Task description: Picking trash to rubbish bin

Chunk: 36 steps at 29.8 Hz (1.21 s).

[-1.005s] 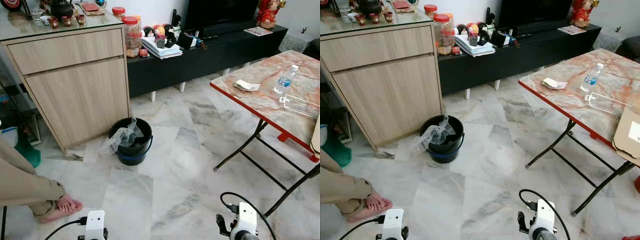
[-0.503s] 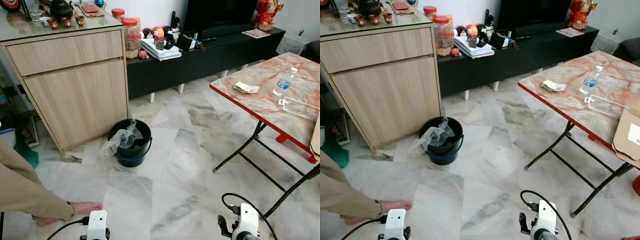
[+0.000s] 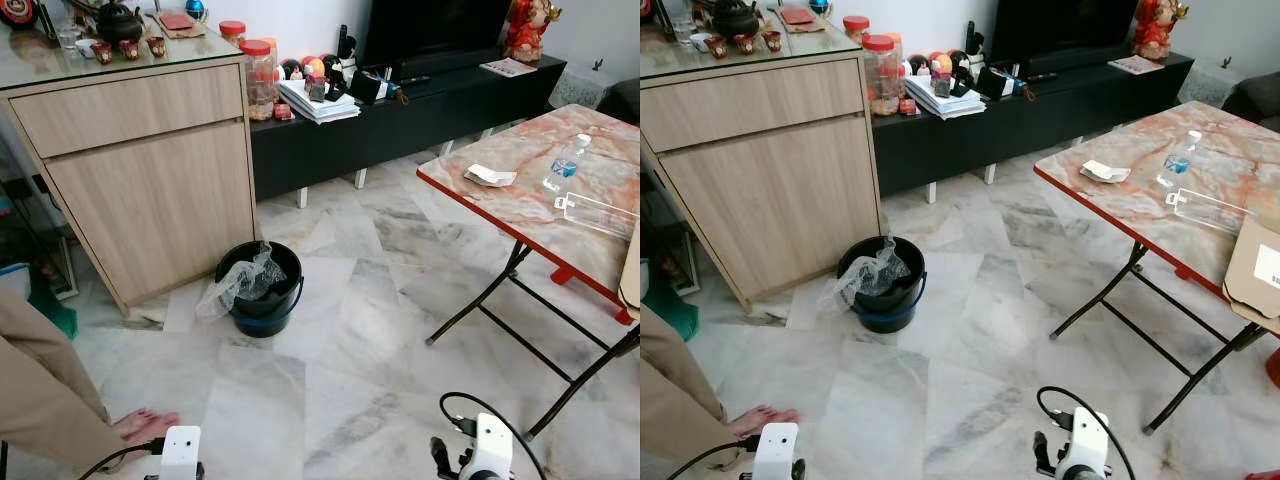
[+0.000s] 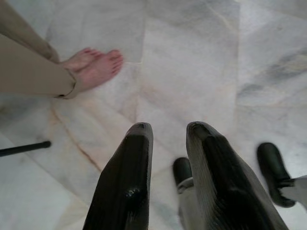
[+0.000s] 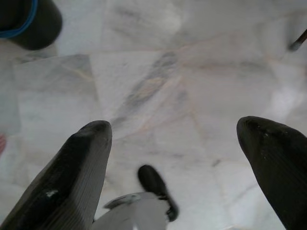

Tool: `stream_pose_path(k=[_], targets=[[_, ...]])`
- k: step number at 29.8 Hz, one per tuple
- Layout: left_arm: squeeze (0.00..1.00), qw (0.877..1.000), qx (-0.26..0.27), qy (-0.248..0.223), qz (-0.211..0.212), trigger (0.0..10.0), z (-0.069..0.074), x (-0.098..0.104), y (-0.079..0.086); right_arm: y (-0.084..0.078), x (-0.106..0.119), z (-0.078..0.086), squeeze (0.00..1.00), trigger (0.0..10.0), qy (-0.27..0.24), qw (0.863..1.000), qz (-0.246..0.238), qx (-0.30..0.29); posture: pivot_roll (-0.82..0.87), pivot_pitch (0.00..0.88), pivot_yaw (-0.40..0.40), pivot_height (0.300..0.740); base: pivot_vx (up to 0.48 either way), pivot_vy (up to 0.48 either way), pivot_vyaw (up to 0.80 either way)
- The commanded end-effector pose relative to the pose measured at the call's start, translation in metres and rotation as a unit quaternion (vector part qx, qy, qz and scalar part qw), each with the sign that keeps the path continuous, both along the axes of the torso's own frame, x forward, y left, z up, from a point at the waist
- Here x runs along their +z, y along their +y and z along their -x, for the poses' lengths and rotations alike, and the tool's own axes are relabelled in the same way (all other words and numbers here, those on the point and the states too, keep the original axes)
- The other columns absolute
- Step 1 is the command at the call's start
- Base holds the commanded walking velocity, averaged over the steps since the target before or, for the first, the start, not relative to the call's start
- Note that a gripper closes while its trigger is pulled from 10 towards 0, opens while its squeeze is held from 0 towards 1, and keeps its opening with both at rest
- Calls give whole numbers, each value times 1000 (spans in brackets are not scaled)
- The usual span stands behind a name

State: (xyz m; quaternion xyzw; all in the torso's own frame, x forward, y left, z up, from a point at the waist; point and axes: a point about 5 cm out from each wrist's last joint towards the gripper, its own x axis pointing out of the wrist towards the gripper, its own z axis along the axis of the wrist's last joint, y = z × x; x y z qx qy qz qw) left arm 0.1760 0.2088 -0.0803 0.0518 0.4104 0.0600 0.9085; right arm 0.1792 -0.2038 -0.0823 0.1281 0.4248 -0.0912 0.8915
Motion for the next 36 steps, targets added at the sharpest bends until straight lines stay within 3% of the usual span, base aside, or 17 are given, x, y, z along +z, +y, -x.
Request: stream_pose_path(k=[1,5,6,10,19,28,36], targets=[[0,1000,-5,1,-4,10000,2,0,5,1,-1,2,0,10000,-3,1000,-4,-17,-110,7,-3,740,0,0,-788],[0,1000,-11,1,-14,10000,1,2,12,6,-2,3,0,10000,-2,1000,-10,-21,-94,13,35,740,0,148,-788],[0,999,-21,-2,-29,10000,0,6,23,15,-4,5,0,10000,0,999,-20,-24,-87,12,51,740,0,0,-788],[0,998,-26,-7,-52,10000,-6,13,40,26,-7,9,0,10000,4,999,-33,-32,-78,9,97,740,0,0,-788],[0,997,-26,-16,-65,10000,-13,21,53,30,-10,15,0,10000,8,998,-41,-48,-70,12,124,740,0,0,-788],[0,997,-30,-12,-64,10000,-12,18,45,25,-7,9,0,10000,-3,998,-36,-44,-109,39,103,740,0,0,-788],[0,999,-29,-22,-40,10000,-23,17,23,15,0,-3,0,10000,-21,999,-21,-32,-133,30,56,740,0,0,-377]])
